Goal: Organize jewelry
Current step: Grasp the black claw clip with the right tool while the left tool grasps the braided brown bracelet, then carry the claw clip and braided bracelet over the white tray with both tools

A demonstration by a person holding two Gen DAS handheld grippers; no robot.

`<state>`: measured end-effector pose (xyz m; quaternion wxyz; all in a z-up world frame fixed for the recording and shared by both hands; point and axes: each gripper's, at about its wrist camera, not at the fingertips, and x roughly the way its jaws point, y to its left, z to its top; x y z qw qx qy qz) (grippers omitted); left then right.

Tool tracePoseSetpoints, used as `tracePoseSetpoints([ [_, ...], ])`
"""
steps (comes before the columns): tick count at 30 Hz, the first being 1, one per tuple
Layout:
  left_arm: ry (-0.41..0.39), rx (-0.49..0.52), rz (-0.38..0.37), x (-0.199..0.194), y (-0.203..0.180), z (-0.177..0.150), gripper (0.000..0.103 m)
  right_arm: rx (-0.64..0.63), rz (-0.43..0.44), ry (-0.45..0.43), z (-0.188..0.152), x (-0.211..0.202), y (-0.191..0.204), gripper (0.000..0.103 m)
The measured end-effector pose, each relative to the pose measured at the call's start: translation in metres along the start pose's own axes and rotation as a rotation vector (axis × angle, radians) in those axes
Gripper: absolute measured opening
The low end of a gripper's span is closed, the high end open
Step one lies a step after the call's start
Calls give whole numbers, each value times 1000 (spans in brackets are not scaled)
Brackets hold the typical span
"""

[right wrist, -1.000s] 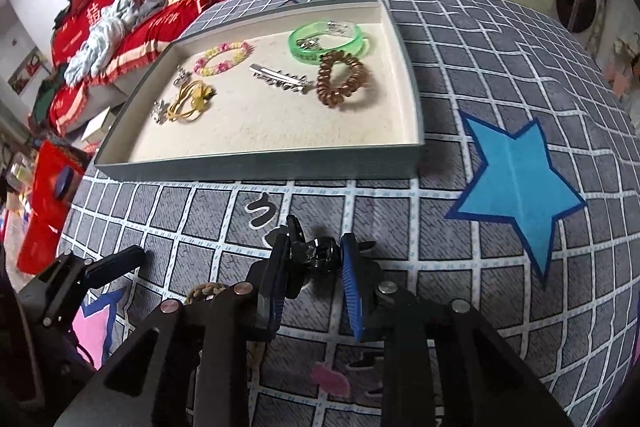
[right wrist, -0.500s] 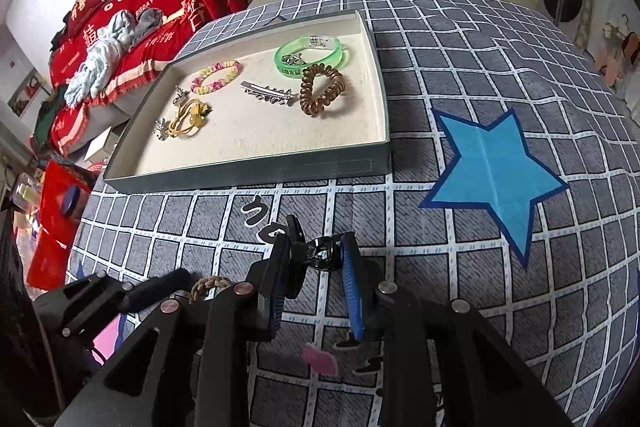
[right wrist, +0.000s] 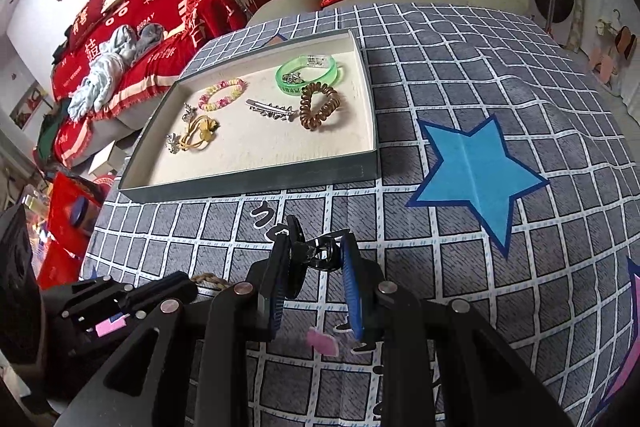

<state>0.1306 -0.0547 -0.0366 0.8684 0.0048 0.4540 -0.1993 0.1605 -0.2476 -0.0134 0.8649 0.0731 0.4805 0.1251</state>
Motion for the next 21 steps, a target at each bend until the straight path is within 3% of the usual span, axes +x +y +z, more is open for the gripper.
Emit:
tracePoseSetpoints([
  [14, -127, -48, -5, -44, 32, 31, 22, -10, 4, -42, 23, -15, 14, 28],
  [21, -186, -76, 30, -55, 59, 58, 22, -32, 11, -63, 46, -16, 29, 28],
])
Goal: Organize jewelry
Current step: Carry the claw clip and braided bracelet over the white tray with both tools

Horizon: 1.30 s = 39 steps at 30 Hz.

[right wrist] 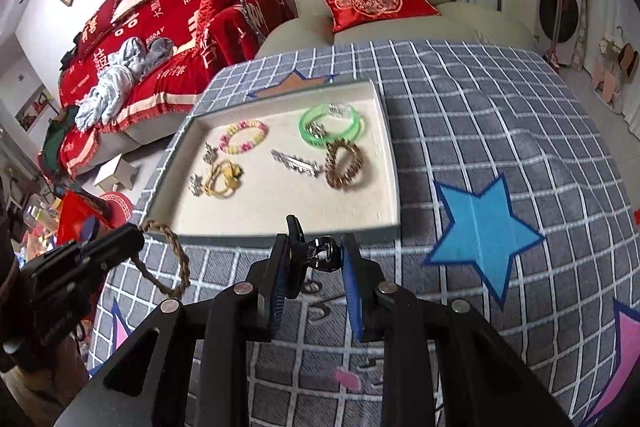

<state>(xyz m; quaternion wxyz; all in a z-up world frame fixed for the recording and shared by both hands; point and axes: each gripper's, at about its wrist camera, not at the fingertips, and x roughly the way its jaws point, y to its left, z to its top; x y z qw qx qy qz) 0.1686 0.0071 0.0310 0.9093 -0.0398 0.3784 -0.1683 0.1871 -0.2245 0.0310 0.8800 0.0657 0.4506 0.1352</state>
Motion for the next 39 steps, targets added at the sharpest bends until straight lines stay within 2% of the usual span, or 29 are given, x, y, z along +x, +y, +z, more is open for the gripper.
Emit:
tracePoseSetpoints([
  [14, -26, -18, 64, 22, 32, 31, 22, -33, 13, 14, 35, 30, 25, 28],
  [25, 3, -28, 73, 50, 44, 38, 22, -41, 10, 56, 48, 62, 29, 28],
  [39, 68, -24, 64, 83, 44, 34, 22, -25, 12, 112, 47, 94, 21, 28],
])
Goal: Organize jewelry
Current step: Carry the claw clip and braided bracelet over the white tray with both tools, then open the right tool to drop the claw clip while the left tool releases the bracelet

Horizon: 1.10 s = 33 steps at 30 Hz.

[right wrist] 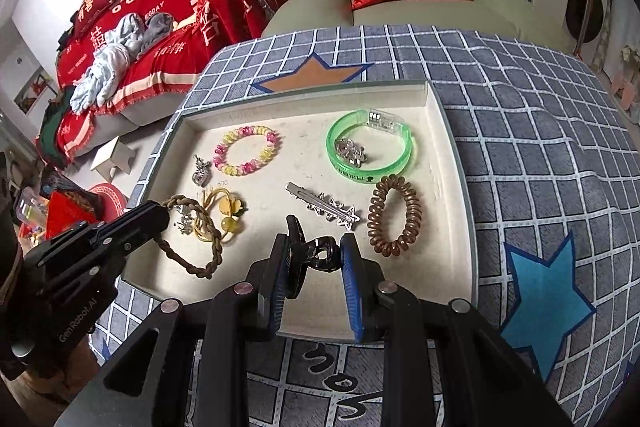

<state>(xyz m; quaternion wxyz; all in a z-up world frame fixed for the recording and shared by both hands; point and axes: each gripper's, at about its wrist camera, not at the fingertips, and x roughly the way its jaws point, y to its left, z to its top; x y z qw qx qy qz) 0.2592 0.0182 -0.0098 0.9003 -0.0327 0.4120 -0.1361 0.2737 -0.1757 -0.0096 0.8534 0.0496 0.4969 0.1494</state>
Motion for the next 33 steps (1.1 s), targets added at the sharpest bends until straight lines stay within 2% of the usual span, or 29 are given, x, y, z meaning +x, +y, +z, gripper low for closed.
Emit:
tracePoseSetpoints([
  [5, 44, 4, -4, 15, -1, -2, 22, 0, -1, 27, -1, 13, -2, 28],
  [16, 99, 22, 77, 37, 1, -10, 22, 8, -51, 70, -2, 43, -10, 28],
  [28, 118, 67, 143, 47, -2, -14, 22, -33, -106, 41, -1, 45, -6, 29],
  [31, 116, 73, 151, 46, -4, -15, 22, -32, -103, 45, -3, 45, -6, 33],
  [33, 111, 74, 155, 44, -4, -15, 23, -25, -97, 49, -3, 45, -6, 51],
])
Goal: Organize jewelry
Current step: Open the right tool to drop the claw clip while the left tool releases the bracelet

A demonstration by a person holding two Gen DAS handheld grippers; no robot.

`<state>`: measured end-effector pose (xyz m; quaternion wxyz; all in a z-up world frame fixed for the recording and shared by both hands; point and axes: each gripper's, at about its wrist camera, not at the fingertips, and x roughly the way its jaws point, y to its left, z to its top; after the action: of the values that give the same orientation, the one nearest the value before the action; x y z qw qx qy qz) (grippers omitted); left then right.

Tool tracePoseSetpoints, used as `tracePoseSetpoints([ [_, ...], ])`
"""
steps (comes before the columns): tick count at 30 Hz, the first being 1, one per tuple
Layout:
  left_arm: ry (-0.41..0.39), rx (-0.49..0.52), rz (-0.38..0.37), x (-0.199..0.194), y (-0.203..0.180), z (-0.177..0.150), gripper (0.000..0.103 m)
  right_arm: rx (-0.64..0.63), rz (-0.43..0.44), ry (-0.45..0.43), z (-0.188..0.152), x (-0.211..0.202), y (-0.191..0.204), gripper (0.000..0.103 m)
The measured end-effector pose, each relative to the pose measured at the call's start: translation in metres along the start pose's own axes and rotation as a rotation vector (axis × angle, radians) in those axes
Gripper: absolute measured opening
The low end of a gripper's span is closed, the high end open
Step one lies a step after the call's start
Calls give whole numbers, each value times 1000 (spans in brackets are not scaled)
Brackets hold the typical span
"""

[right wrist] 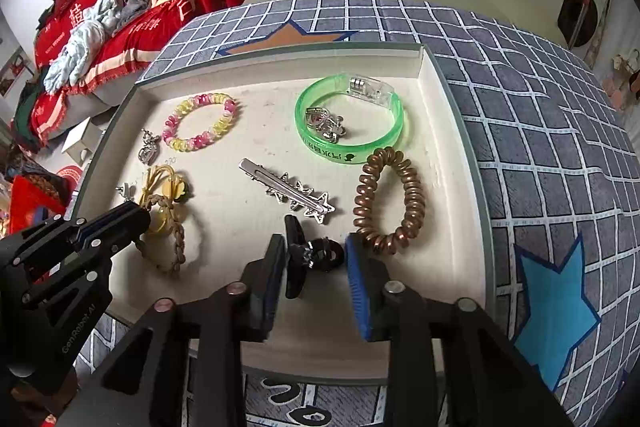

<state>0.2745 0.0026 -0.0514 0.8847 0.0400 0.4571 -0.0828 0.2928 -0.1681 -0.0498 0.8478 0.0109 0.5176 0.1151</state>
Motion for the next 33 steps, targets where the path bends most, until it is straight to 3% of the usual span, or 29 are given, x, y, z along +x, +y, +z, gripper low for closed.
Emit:
tracePoseSetpoints([
  [2, -1, -3, 4, -2, 0, 0, 23, 7, 7, 5, -1, 0, 0, 59],
  [18, -31, -27, 22, -15, 4, 4, 23, 51, 42, -59, -2, -34, -6, 74],
  [33, 1, 4, 52, -3, -2, 3, 23, 73, 34, -70, -2, -43, -15, 75],
])
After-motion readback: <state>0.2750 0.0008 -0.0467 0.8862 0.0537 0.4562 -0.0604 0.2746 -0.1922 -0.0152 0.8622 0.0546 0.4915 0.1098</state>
